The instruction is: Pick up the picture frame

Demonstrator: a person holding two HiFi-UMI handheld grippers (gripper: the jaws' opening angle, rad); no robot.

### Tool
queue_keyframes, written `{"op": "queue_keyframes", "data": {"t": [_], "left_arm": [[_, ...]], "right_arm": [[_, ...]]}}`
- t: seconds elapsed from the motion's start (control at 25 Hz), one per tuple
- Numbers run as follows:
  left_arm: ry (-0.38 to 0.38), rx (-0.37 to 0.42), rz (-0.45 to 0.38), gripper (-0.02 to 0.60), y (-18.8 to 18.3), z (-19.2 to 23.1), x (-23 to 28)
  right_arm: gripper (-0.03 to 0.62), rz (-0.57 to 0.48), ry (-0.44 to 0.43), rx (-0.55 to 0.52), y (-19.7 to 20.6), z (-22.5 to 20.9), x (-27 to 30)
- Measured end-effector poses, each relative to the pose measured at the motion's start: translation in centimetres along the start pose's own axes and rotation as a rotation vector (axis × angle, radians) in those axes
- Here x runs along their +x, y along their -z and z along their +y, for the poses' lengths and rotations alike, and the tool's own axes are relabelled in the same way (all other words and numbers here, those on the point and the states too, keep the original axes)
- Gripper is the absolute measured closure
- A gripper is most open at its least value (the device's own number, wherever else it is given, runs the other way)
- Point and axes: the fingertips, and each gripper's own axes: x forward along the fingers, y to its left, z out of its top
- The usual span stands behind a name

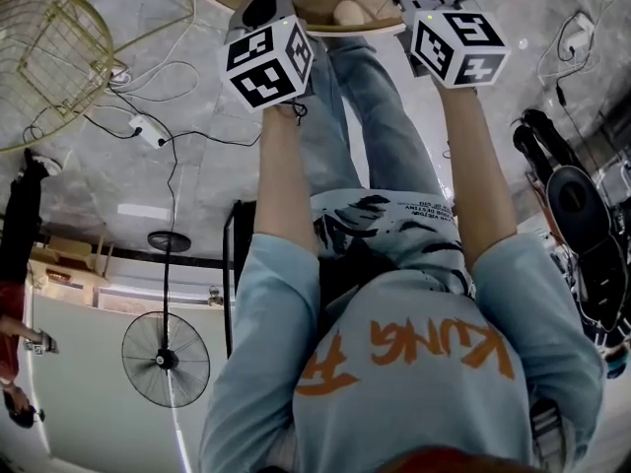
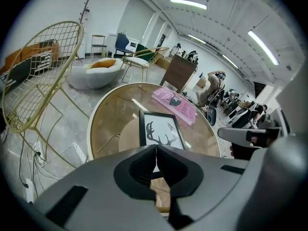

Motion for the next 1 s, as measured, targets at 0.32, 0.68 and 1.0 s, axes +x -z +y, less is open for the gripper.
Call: {"op": "queue_keyframes", "data": {"t": [0.32,0.68,1.0], "left_arm": [[-0.023,-0.002,0.032,0.561,1.8,1.7,3.2],[-0.006,-0.010,0.080,0.463,1.7,3.1,6.8],[0.008,-0.005,0.127,0.453,1.6,3.3,8.5]], "right_arm": [[0.595,0.036,0.006,0.021,2.6,-1.1,3.2],[0.508,0.100,0.025,0.070,3.6,-3.0,7.7],[0.471,0.113,0.123,0.211,4.7,-5.1,9.7]]}}
